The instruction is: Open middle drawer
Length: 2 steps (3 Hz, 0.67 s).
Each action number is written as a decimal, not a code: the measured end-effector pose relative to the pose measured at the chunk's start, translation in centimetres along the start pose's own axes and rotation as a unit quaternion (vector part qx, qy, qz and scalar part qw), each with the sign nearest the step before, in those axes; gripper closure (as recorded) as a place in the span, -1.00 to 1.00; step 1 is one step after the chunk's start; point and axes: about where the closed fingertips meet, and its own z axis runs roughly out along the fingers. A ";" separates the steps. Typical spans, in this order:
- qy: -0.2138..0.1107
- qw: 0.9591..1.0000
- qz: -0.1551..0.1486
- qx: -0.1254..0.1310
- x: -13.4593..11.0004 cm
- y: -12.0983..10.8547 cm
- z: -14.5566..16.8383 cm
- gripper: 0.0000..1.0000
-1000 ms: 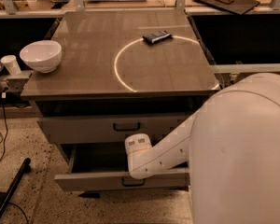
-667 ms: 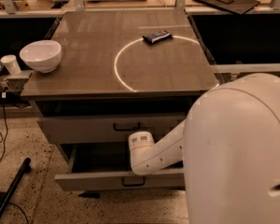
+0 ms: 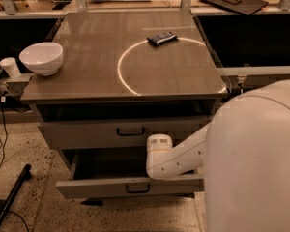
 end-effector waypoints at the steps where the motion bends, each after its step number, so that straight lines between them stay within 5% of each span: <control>1: -0.055 0.998 -0.004 -0.044 0.5 1.3 -0.6 1.00; 2: -0.090 0.993 -0.009 -0.075 1.0 2.9 -0.9 1.00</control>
Offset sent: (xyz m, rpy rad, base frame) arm -0.0470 -0.0060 0.0074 0.3064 0.1402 0.1132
